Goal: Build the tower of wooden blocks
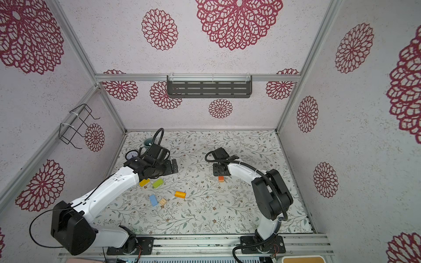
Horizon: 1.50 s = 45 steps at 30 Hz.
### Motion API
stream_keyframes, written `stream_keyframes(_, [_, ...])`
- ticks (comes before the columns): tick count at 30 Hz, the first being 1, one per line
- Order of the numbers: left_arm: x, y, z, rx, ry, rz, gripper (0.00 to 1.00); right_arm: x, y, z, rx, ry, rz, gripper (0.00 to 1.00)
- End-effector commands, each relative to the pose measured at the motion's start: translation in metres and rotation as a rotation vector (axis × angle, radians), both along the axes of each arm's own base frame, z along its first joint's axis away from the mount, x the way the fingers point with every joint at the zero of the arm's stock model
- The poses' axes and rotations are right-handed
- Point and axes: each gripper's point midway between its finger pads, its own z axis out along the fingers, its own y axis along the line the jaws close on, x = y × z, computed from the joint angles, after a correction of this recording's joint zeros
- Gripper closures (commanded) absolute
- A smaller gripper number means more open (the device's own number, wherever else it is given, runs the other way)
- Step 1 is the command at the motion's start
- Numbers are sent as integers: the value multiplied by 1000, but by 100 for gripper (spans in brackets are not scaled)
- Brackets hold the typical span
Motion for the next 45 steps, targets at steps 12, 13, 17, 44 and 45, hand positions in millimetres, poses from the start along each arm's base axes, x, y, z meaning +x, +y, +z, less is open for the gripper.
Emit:
stream_keyframes(12, [-77,23,-38,14,198,87,48,1,2,73,130,-167,32,49])
stream_keyframes(13, [-80,22,-40,15,202,95,49,1,2,74,138,-171,35,48])
stream_keyframes(17, [-92,23,-58,54,222,141,55,-2,2,76,167,-185,42,47])
stream_keyframes(44, [-113,22,-137,82,285,328,45,-6,-19,89,217,-224,29,42])
stream_keyframes(45, [-113,23,-138,81,283,336,44,-7,-19,89,216,-223,29,42])
